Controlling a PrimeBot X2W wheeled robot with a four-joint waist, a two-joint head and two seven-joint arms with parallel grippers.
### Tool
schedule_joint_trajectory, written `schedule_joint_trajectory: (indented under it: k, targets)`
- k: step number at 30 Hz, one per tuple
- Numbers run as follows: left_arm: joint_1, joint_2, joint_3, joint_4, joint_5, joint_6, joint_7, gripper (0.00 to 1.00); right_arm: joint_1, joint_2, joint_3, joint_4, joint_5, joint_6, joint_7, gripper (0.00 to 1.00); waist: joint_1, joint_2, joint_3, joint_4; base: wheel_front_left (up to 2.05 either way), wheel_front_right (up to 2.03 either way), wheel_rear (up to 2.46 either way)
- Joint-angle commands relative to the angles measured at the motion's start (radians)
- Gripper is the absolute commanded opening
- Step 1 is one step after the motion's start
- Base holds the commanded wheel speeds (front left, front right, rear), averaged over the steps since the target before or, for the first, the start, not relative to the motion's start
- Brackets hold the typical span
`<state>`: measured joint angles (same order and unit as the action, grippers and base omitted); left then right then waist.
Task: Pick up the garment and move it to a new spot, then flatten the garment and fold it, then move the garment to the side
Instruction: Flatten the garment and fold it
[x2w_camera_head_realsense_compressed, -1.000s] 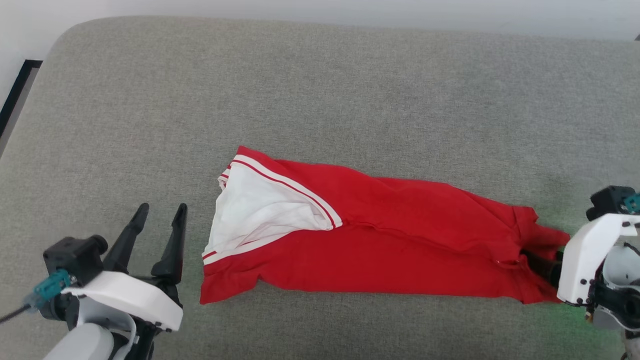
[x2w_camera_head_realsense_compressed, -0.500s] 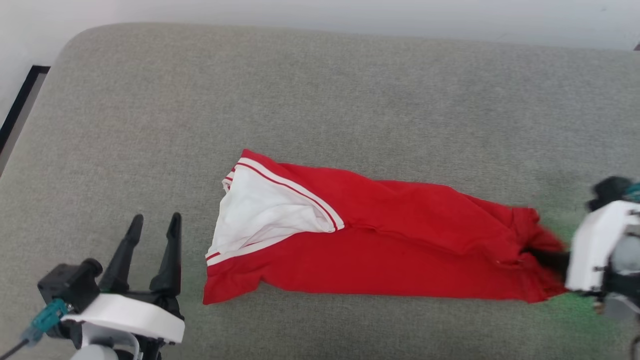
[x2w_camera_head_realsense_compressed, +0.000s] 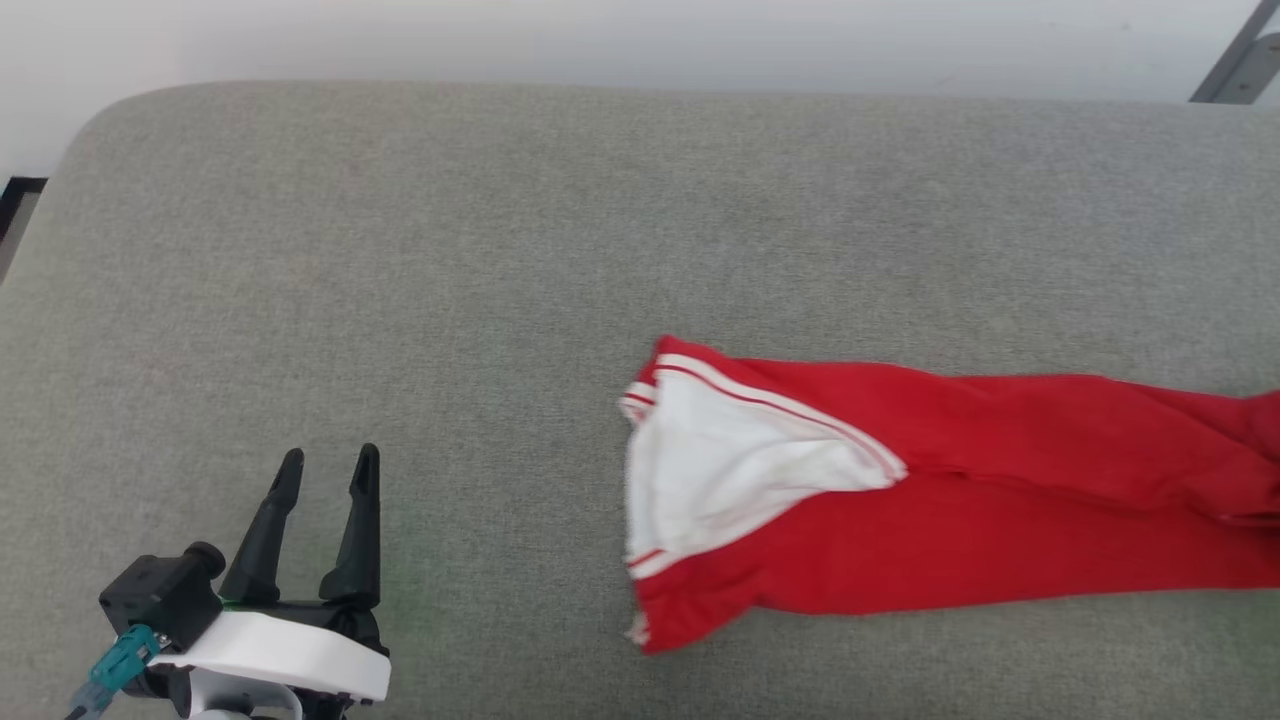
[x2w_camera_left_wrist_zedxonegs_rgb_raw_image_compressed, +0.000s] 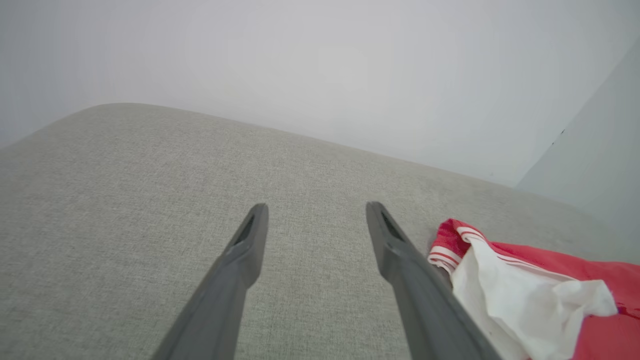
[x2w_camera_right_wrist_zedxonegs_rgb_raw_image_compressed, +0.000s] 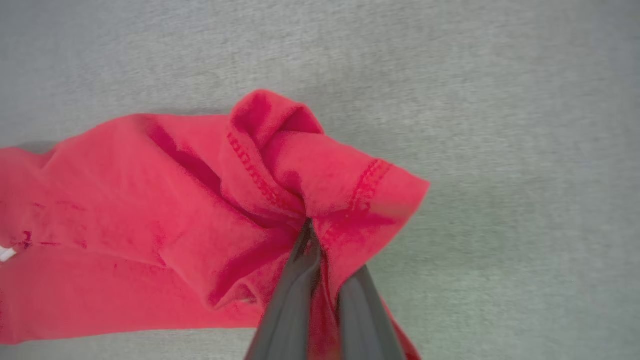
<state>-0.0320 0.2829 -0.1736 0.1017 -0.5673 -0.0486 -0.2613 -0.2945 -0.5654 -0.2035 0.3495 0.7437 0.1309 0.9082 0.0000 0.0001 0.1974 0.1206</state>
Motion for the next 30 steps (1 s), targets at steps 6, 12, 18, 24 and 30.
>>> schedule_joint_trajectory:
  k: [6,12,18,24,30]
  targets:
    - [0.012,-0.043,0.041,0.02,0.038,-0.033,-0.005,1.0,-0.02,-0.004,-0.013,0.007,-0.037,0.0,-0.005,0.0,0.0,-0.0001,-0.016,-0.016,0.0,0.0,0.0]
    - [0.021,-0.069,0.066,0.026,0.061,-0.054,-0.005,1.0,0.025,0.034,0.037,-0.144,0.01,0.0,0.044,0.0,0.0,-0.0001,-0.037,-0.006,0.0,0.0,0.0]
    - [0.025,-0.079,0.078,0.027,0.07,-0.066,-0.005,1.0,0.047,0.102,0.134,-0.311,0.023,0.0,0.08,0.0,0.0,-0.0001,-0.053,0.032,0.0,0.0,0.0]
    - [0.017,-0.089,0.071,0.038,0.075,-0.073,-0.005,1.0,0.002,0.189,0.281,-0.336,0.02,0.0,0.075,0.0,0.0,-0.0001,-0.065,0.091,0.0,0.0,0.0]
    - [-0.007,-0.103,0.043,0.056,0.074,-0.079,-0.005,1.0,-0.066,0.244,0.407,-0.249,0.004,0.0,0.026,0.0,0.0,-0.0001,-0.067,0.158,0.0,0.0,0.0]
